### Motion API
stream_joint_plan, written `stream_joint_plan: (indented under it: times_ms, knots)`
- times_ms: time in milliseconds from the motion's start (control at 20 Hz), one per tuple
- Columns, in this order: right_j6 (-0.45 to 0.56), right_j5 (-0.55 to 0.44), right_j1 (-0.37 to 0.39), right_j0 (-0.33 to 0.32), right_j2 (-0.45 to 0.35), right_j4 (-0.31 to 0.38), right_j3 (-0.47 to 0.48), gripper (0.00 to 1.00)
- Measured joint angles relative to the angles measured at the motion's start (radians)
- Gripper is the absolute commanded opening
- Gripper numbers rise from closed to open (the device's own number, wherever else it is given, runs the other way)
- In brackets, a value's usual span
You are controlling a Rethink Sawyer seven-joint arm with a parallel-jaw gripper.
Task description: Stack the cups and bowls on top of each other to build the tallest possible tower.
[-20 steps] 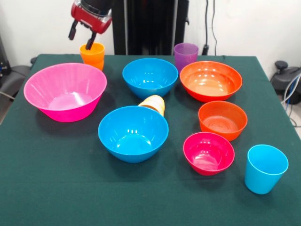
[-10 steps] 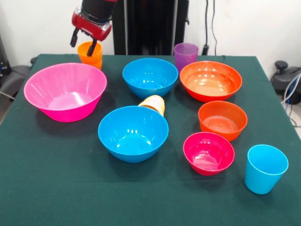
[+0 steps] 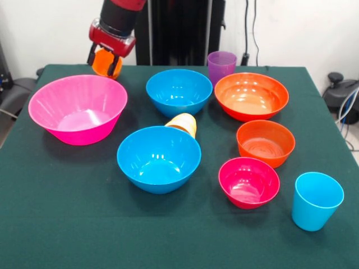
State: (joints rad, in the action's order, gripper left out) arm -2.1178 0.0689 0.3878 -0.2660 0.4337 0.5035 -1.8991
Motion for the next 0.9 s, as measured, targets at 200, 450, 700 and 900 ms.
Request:
stream_joint_plan:
  times_ms: [200, 450, 700, 900]
  knots:
    - [0.0, 0.001, -0.031, -0.002, -0.003, 0.0, 0.0, 1.0]
    - [0.0, 0.001, -0.048, -0.002, -0.003, 0.0, 0.0, 1.0]
    - [0.0, 0.001, -0.048, 0.004, -0.003, 0.0, 0.0, 1.0]
    - [0.0, 0.001, -0.044, 0.006, -0.003, 0.0, 0.0, 1.0]
